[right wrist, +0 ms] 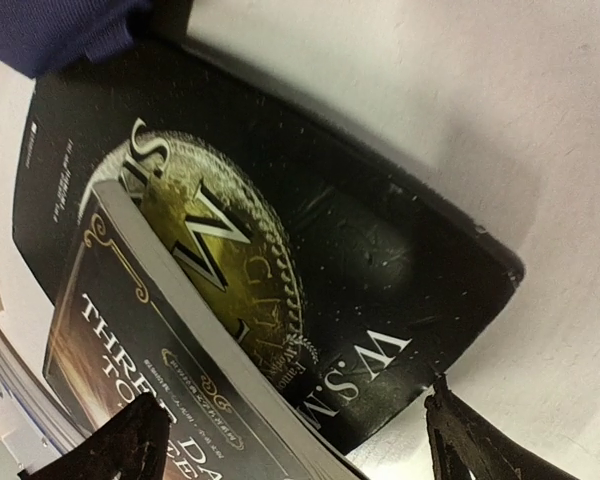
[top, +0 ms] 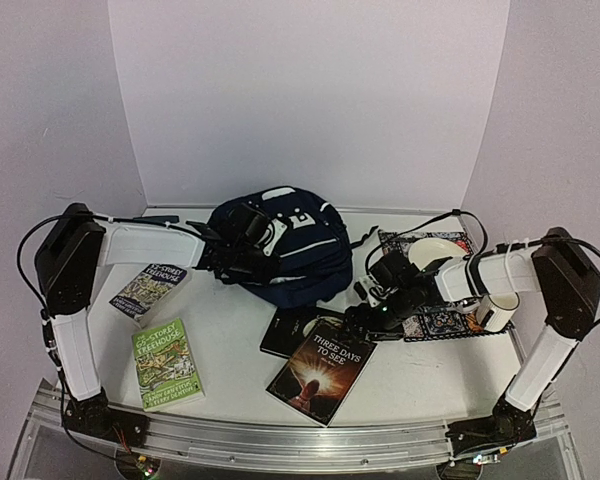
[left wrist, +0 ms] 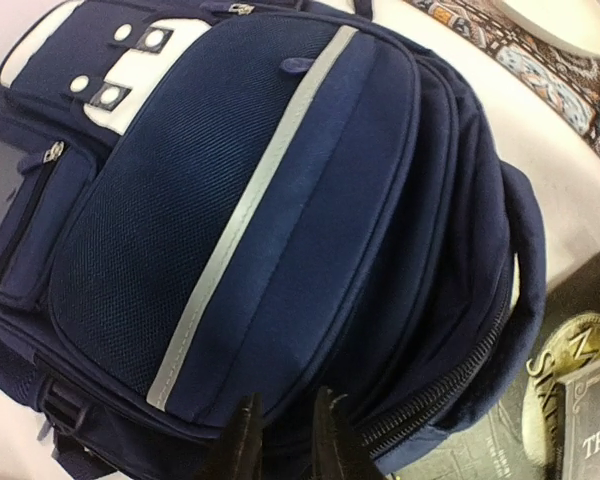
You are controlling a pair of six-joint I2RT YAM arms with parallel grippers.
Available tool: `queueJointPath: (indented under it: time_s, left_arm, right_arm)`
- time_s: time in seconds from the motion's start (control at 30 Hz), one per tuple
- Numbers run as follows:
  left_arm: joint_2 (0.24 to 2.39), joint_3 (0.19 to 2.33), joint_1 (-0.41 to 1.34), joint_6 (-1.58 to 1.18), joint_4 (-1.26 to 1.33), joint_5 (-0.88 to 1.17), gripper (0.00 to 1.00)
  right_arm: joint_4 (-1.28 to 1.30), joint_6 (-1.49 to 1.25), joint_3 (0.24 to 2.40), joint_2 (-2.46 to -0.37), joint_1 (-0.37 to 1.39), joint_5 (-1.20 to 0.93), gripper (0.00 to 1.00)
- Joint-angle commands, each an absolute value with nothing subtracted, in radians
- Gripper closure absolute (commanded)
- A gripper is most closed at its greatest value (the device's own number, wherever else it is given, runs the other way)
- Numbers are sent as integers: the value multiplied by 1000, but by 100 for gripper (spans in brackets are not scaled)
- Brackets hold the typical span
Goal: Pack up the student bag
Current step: Move the student bag to the center of the board.
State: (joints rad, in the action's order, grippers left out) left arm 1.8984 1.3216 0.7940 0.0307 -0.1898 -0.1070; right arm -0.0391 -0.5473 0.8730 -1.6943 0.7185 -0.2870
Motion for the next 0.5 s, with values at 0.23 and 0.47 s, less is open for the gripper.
queueJointPath:
  time_s: [0.23,0.47]
  left_arm:
    - [1611,1084,832,-154,-141,158,42]
    - [1557,924,868,-302,-141,404,33]
  right_arm:
    - [100,-458,910,-1690,721,-378,13]
    - [104,-454,918,-1660,722,-348,13]
